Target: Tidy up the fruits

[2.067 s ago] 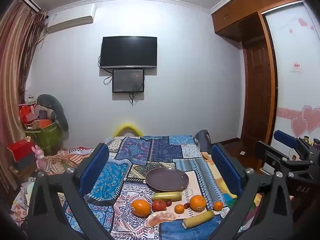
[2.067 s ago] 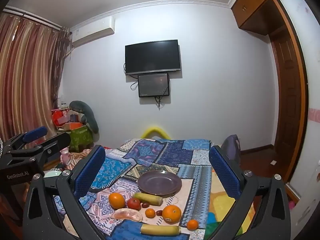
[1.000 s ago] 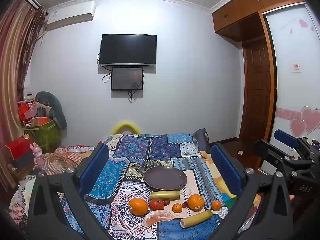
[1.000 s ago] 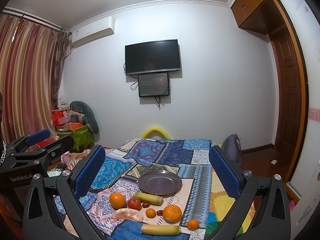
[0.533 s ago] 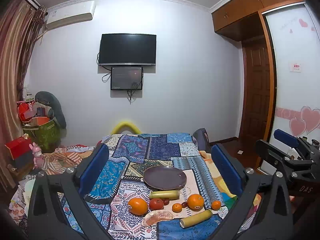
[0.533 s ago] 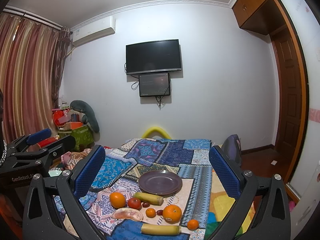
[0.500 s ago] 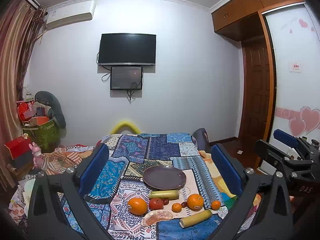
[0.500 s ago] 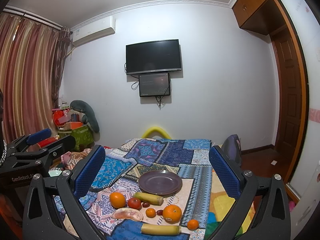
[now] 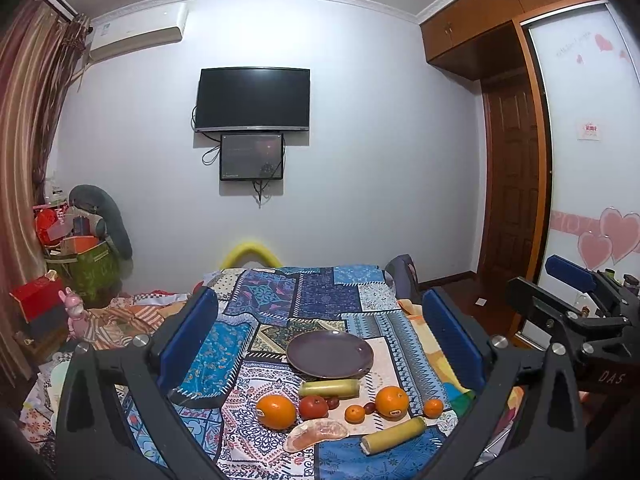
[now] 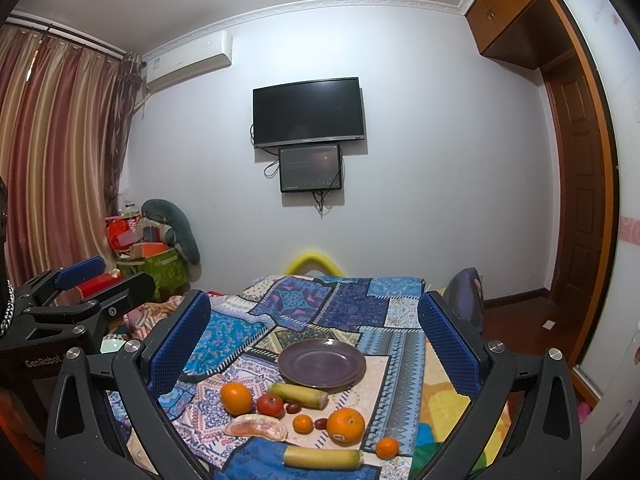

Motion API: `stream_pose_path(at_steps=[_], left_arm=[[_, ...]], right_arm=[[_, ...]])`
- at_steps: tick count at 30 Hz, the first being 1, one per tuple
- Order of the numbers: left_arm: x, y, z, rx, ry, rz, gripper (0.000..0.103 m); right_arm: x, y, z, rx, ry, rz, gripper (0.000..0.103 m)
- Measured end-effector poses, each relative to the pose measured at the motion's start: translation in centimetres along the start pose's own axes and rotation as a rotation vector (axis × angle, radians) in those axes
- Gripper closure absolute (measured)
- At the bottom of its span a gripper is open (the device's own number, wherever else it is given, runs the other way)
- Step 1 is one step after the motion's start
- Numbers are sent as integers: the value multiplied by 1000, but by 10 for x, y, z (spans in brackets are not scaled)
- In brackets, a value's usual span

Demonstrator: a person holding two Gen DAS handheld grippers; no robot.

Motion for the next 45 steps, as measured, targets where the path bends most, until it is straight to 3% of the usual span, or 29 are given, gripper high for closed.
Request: stream_pose_path(at_steps=[16,25,32,37,42,45], left_arm=[[23,-13,11,-24,-44,-14,0],[83,-40,45,-27,-213,-30,0],[141,-67,92,-93,-417,3,0],[168,-78,125,-113,-518,-6,0],[190,-80,154,-101,-607,8,16],[201,-78,172,-108,-665,32,24]], right_arm=[[20,9,9,-15,-46,37,0],[67,33,39,-23,-208,75,0],[107,50,66,-27,-359,90,0],[128,64,84,-10,-445,117,0],[148,71,108,-16,-543,121,0],[160,74,123,-9,-602,113,7]])
Point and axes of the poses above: each gripper's, at about its wrist camera, not at the fingertips, and x roughly the way its jaws point, y to its right, z to its underside, the point moved 2 cm from there along x, roughly the way its jaws point, and after that the axes turned 9 degrees about x, right-handed, at the moved point
